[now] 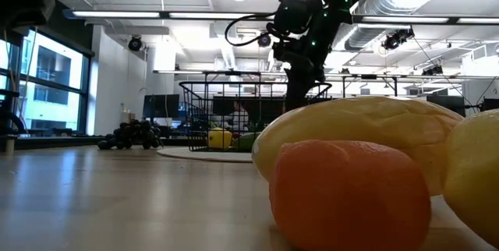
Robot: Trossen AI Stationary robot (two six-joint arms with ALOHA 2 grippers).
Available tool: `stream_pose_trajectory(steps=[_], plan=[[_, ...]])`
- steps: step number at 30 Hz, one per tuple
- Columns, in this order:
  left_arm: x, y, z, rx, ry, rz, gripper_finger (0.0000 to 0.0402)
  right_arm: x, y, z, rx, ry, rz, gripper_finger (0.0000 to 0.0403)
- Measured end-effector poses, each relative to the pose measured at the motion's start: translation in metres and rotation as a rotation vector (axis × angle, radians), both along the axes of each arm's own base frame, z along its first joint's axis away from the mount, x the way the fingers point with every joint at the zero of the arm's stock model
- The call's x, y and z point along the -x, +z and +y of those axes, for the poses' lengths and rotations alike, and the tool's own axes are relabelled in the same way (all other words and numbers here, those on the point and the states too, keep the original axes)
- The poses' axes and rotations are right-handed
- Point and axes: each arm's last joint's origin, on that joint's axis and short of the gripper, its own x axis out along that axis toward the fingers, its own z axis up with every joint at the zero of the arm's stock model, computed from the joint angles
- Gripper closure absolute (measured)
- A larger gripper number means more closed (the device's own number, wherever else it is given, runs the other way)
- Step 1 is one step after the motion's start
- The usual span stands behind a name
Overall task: Build produce basket
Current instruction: Put the left yellow mango into the black wire basket
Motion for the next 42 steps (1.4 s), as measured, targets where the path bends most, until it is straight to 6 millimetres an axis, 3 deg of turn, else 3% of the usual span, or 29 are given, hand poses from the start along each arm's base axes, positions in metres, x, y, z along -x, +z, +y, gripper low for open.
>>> stream_pose_trajectory(steps=[21, 29, 42], plan=[[-0.023, -0.039, -0.005, 0.042, 0.03, 0.092, 0.0171, 0.0, 0.0, 0.001, 0.0, 0.003, 0.0, 0.019], [-0.021, -0.04, -0.007, 0.059, 0.019, 0.11, 0.0175, -0.001, 0.0, 0.001, 0.002, 0.003, -0.003, 0.019], [-0.023, -0.048, -0.011, 0.053, -0.036, 0.12, 0.0265, -0.001, 0.0, 0.001, 0.005, -0.004, -0.002, 0.019]])
